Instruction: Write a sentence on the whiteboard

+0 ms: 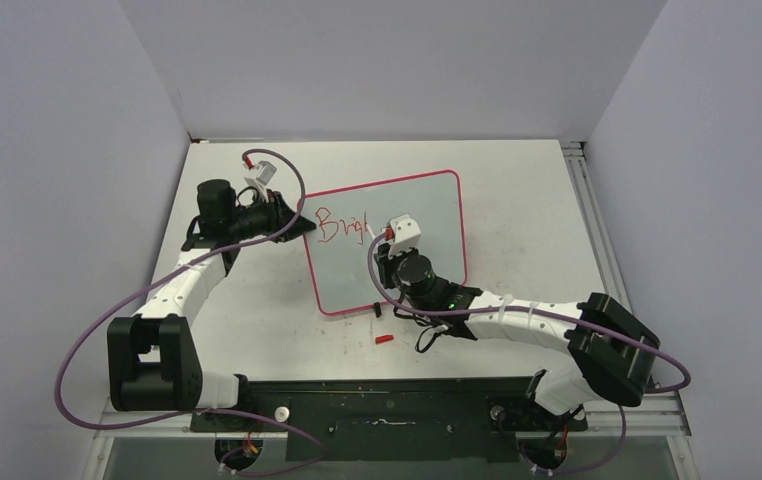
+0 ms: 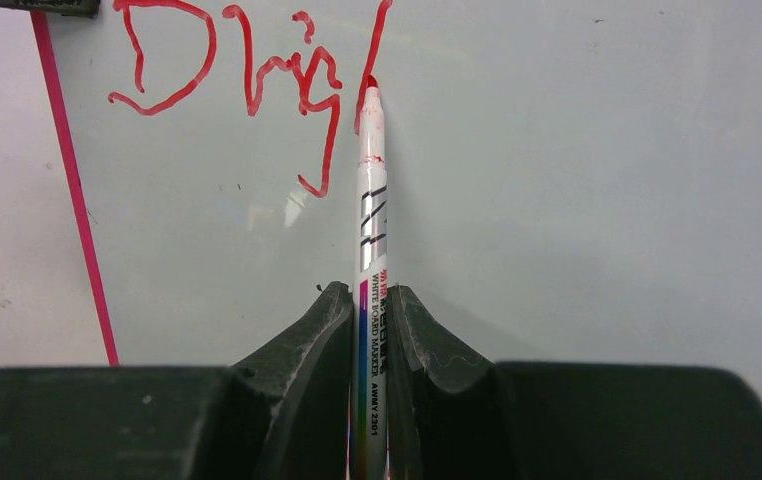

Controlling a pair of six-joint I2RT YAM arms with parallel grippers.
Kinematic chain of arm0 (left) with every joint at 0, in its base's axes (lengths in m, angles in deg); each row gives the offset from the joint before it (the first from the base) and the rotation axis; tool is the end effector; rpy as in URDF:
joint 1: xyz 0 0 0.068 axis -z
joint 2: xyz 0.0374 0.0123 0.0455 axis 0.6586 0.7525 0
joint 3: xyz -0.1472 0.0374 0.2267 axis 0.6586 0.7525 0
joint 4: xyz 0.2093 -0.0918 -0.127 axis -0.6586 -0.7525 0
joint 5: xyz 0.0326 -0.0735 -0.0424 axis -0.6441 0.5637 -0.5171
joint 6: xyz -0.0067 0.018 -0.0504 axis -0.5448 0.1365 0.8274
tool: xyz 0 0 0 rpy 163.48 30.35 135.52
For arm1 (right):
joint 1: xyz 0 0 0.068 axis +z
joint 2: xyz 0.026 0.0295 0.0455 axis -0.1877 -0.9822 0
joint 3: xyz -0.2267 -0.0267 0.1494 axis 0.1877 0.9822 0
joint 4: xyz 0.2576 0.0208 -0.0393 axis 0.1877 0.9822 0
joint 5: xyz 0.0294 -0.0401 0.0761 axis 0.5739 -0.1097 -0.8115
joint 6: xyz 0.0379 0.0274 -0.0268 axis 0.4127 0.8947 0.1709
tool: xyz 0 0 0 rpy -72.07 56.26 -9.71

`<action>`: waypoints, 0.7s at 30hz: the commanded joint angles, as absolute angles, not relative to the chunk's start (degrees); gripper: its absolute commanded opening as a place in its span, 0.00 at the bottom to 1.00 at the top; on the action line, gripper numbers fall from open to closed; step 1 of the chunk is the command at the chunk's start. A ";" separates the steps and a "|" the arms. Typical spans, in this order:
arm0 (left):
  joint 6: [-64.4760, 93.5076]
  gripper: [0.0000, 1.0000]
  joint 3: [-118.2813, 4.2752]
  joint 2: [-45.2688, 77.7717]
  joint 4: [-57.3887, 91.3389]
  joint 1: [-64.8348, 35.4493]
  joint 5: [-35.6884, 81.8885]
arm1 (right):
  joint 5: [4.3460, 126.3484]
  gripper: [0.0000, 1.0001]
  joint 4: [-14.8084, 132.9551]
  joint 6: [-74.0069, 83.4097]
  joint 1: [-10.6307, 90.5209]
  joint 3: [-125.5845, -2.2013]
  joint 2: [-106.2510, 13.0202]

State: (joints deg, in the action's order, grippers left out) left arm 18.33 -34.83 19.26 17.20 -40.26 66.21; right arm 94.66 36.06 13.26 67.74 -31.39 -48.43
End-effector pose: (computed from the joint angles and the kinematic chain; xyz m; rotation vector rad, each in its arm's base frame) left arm 0.2970 -0.0326 0.2660 0.3291 1.9737 -1.0823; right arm 0.1836 0.2578 0.2330 -0.4162 1.8376 0.5207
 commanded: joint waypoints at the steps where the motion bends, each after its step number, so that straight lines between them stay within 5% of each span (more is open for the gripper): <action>1: 16.73 0.15 -36.43 17.69 18.34 -39.87 66.12 | 96.79 0.05 33.64 12.39 66.52 -33.83 -48.59; 21: 16.73 0.15 -36.38 17.53 18.39 -39.85 66.11 | 97.51 0.05 36.00 14.76 65.97 -31.56 -47.21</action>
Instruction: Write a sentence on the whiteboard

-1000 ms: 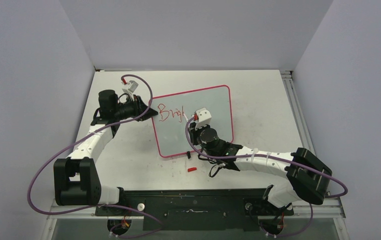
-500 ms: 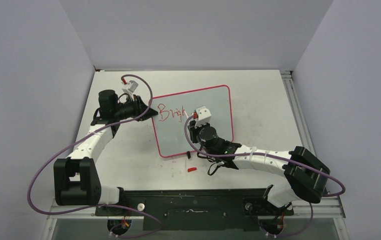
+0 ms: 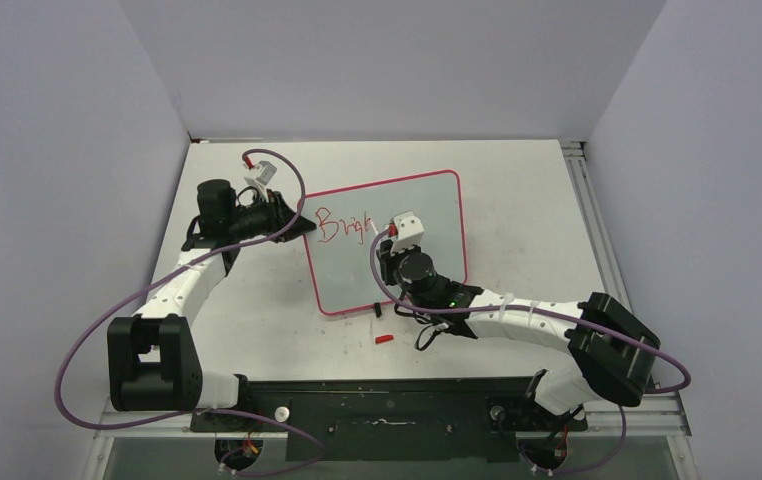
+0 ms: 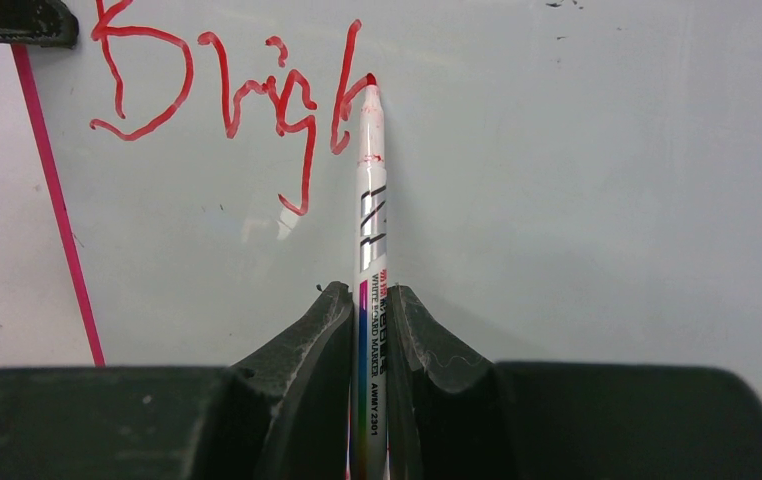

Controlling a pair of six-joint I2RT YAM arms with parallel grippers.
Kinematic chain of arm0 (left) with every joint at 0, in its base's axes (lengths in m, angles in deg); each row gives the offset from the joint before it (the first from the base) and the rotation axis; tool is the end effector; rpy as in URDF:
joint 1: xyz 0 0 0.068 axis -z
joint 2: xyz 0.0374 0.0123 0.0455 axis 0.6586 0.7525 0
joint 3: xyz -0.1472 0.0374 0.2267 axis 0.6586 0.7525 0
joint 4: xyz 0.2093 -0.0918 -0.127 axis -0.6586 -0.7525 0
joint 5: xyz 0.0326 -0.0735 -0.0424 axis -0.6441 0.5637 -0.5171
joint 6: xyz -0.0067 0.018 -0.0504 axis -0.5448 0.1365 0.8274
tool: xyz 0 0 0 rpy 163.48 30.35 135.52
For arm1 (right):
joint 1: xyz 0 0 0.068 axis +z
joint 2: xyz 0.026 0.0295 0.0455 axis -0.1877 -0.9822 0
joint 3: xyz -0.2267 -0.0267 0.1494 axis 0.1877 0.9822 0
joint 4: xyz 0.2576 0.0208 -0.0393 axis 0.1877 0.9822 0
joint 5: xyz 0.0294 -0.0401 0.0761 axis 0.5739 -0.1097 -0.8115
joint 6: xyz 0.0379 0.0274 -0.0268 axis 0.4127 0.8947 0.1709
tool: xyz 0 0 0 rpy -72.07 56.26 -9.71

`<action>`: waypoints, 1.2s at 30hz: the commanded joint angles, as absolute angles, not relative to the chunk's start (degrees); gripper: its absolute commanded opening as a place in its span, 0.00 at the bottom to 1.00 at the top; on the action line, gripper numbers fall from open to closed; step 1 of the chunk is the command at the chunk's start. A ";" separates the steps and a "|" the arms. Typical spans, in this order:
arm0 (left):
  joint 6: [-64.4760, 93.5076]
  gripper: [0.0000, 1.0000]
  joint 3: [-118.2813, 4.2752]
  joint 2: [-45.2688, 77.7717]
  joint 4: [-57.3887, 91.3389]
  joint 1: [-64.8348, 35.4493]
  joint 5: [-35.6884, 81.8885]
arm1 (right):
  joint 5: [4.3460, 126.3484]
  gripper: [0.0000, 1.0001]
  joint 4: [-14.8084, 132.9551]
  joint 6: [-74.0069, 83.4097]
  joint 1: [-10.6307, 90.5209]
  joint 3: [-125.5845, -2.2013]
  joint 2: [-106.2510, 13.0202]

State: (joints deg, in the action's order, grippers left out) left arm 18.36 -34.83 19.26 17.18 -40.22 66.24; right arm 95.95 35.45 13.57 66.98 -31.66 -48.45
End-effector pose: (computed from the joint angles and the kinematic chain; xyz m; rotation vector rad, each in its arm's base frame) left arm 0.2969 -0.0328 0.2660 0.3295 1.9741 -1.0837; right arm 0.1880 0.2556 0.2356 -0.3754 1.8270 0.5046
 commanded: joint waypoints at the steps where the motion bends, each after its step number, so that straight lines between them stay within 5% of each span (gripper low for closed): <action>1: 16.73 0.15 -36.42 17.50 18.34 -39.83 66.16 | 97.51 0.05 36.29 14.89 65.96 -31.39 -47.20; 36: 16.73 0.15 -36.37 17.47 18.22 -39.86 65.99 | 94.95 0.05 44.45 16.98 67.90 -31.68 -41.37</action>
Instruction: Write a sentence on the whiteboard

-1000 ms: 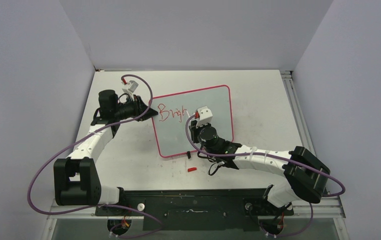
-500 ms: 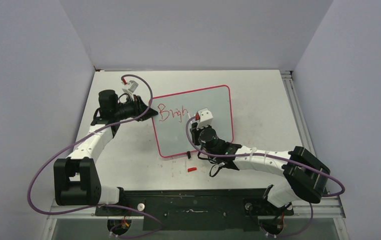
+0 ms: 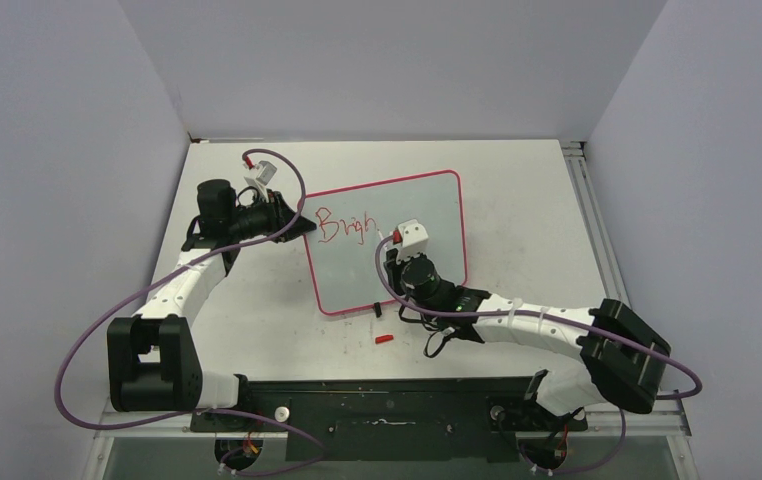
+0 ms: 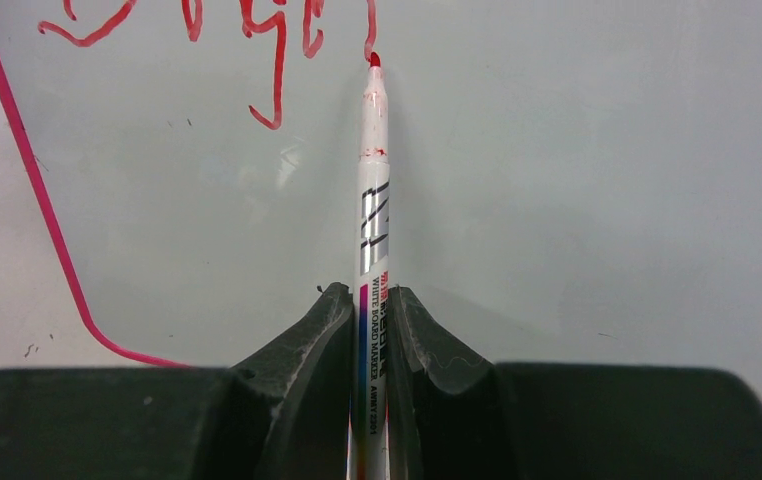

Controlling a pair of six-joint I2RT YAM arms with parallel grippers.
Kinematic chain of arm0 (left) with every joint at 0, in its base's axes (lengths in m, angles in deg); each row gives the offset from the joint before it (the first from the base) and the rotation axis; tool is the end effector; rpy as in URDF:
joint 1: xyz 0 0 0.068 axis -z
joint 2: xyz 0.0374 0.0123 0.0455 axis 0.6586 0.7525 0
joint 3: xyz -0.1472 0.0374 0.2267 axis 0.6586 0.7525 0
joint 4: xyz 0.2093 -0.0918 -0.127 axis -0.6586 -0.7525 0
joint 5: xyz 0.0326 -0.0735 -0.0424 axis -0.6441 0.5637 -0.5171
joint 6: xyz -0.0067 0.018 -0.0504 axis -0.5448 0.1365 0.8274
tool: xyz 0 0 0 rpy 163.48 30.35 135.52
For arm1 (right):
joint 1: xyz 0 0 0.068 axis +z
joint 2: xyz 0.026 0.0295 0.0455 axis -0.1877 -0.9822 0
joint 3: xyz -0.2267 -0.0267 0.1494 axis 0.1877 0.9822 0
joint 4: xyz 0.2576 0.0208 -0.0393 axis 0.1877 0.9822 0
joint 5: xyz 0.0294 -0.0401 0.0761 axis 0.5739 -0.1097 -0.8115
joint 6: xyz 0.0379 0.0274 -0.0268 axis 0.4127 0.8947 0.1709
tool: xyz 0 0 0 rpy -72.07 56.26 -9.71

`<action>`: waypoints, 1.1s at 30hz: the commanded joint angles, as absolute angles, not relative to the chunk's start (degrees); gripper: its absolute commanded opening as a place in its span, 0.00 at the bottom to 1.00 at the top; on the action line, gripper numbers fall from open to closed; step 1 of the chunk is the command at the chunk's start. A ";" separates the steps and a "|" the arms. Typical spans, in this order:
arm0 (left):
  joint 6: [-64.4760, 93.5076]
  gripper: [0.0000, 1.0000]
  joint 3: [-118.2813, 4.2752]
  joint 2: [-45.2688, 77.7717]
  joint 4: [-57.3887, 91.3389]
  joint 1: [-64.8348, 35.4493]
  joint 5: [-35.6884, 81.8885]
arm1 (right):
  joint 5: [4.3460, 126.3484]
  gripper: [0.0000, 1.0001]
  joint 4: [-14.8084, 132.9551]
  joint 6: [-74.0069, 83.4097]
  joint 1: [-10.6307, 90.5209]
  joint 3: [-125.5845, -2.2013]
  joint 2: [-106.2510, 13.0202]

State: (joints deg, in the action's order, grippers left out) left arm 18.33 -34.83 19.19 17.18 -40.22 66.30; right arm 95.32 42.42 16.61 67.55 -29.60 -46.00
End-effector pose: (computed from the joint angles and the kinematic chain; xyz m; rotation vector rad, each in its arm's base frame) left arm 0.2967 -0.0329 0.2663 0.3313 1.9726 -1.0840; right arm 0.1772 0.2455 0.2239 -0.3957 1.9330 0.4858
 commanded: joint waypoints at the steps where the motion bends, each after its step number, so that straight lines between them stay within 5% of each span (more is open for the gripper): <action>1: 16.73 0.15 -36.42 17.41 18.24 -39.87 65.99 | 94.84 0.05 45.70 17.04 67.82 -31.94 -40.82; 33: 16.65 0.15 -36.23 16.93 18.19 -39.78 65.99 | 87.34 0.05 50.95 18.23 63.22 -37.42 -44.21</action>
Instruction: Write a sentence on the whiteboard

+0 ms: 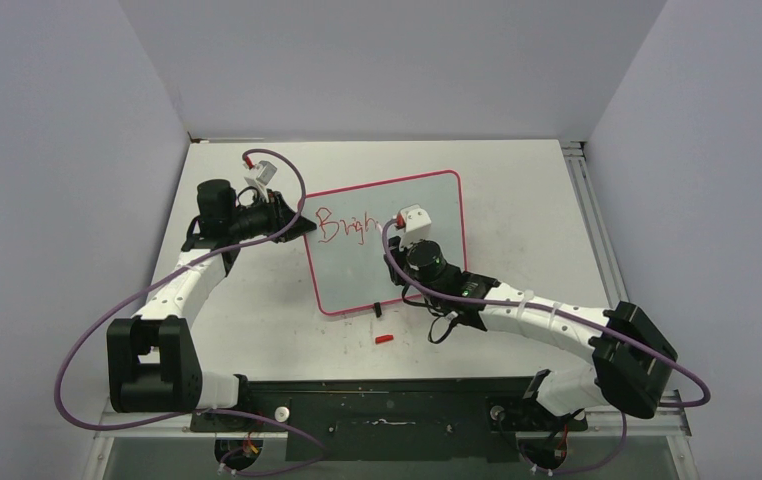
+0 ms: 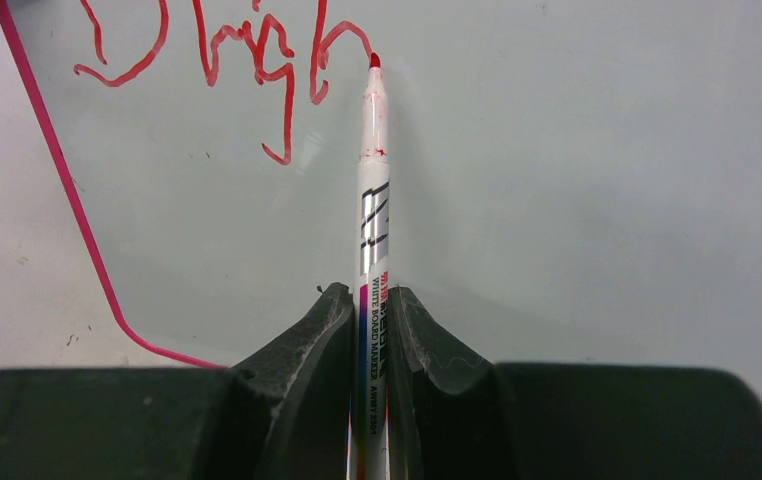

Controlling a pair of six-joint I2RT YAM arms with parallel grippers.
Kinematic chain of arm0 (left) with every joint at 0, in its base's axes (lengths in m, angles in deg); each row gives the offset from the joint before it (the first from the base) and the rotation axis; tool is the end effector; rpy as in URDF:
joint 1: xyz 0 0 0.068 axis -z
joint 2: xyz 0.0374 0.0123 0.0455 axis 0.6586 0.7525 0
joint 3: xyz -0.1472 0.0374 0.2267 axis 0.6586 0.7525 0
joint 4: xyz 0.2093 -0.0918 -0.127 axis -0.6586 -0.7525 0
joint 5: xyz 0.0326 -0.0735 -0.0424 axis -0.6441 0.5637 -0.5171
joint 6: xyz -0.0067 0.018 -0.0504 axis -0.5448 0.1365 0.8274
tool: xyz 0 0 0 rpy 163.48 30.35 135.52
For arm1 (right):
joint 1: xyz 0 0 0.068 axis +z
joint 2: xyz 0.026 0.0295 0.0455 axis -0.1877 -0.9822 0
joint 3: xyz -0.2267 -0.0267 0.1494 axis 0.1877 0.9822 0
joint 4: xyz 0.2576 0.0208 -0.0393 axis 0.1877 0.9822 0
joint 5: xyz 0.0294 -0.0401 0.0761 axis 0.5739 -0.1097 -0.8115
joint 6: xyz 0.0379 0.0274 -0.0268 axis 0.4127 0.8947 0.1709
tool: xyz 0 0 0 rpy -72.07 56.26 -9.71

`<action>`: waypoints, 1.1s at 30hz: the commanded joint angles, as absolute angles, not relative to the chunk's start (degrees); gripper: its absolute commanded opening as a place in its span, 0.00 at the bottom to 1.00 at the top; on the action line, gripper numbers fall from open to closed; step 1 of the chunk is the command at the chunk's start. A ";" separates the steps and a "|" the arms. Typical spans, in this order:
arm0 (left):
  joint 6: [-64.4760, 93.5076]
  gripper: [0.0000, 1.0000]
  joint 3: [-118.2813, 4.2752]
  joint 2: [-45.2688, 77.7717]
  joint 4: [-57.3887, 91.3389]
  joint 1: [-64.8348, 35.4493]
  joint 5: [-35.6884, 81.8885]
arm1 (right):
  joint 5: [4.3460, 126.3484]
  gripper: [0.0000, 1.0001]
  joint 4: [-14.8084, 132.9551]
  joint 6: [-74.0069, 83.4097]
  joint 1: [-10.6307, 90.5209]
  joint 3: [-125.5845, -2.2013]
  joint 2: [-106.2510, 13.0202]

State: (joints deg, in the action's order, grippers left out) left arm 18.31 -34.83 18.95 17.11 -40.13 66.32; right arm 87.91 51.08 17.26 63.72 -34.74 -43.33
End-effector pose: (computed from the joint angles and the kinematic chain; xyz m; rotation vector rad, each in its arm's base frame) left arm 0.2960 -0.0333 0.2674 0.3348 1.9698 -1.0841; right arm 0.1905 0.2367 0.2515 -0.4157 1.9734 0.5581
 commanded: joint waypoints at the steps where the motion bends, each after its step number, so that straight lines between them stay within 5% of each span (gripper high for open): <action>1: 16.65 0.15 -36.25 16.89 18.14 -39.78 65.99 | 87.19 0.05 51.07 18.25 63.20 -37.51 -44.41; 33: 16.47 0.15 -36.25 16.73 17.89 -39.70 65.73 | 87.41 0.05 52.46 19.37 61.15 -36.94 -41.47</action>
State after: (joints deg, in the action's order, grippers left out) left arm 18.29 -34.83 18.84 16.87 -40.11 66.28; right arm 87.07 54.29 20.39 61.67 -36.16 -44.97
